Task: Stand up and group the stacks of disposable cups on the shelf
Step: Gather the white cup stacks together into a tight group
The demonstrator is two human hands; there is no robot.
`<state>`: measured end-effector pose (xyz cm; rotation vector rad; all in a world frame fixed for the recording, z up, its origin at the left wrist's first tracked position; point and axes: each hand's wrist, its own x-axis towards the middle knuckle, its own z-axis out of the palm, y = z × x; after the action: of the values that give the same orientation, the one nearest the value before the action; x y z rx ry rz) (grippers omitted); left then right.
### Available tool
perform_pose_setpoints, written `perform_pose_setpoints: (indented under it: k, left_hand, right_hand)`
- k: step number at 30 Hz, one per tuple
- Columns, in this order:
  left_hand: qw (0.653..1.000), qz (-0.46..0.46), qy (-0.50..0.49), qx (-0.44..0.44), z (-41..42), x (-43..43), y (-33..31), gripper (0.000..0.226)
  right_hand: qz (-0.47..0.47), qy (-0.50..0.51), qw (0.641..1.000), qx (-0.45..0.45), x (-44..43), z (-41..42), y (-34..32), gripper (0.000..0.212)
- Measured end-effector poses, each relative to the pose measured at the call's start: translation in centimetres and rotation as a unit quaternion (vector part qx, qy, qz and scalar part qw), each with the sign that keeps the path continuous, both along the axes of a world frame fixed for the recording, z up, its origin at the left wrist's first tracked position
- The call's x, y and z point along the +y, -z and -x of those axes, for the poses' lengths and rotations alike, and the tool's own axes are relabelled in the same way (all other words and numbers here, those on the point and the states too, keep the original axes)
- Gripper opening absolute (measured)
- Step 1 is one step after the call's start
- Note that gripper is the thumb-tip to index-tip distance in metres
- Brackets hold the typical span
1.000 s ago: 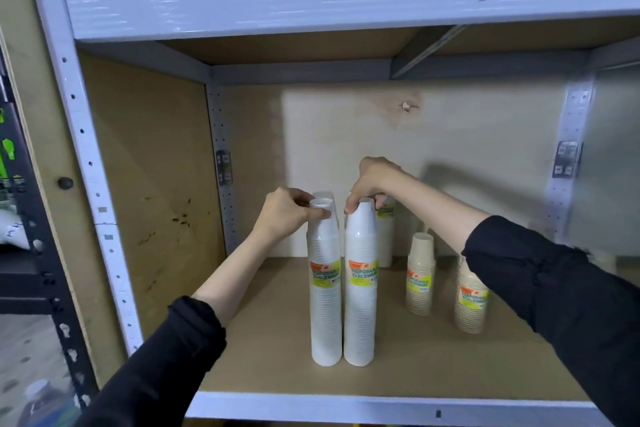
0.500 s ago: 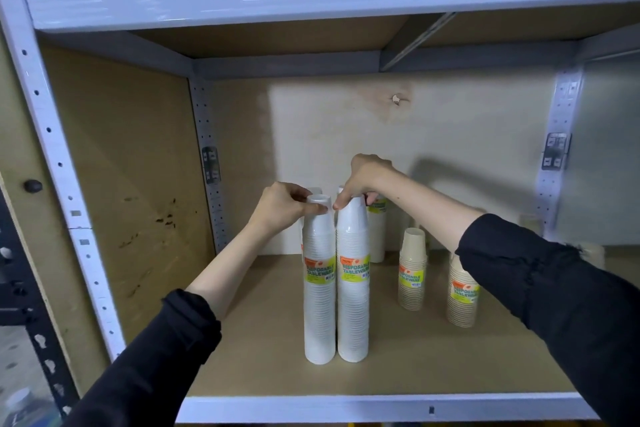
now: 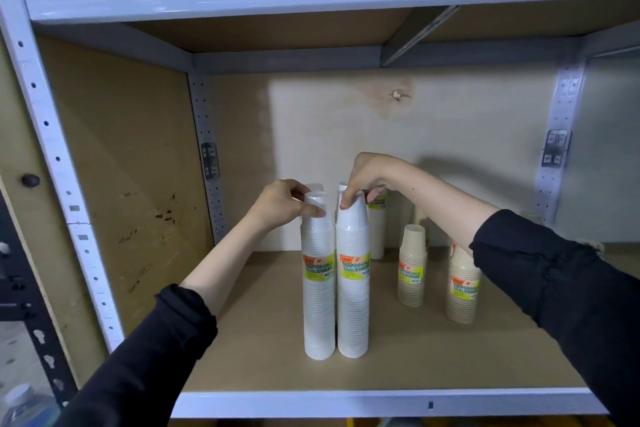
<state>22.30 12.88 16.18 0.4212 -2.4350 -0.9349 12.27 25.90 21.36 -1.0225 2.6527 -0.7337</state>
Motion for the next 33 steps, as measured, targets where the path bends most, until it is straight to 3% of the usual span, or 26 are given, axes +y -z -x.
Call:
perform_pose_setpoints:
  k: [10,24,27,33]
  left_hand:
    - [1.0,-0.01,0.0,0.021,0.0,-0.1,0.1,0.044]
    - [0.999,-0.004,0.027,-0.045,-0.1,-0.3,-0.7,0.051]
    - [0.999,0.01,0.022,-0.026,-0.1,-0.6,-1.2,0.05]
    - [0.997,0.069,0.005,0.038,0.8,-0.4,-3.8,0.04]
  right_hand:
    - [0.018,0.004,0.999,0.027,-0.1,0.0,0.1,0.034]
    - [0.027,-0.008,1.0,-0.008,0.0,0.6,-0.2,0.033]
    - [0.06,-0.006,0.998,-0.024,0.3,1.0,-0.8,0.025]
    - [0.091,0.034,0.995,0.039,1.6,2.3,-2.8,0.026]
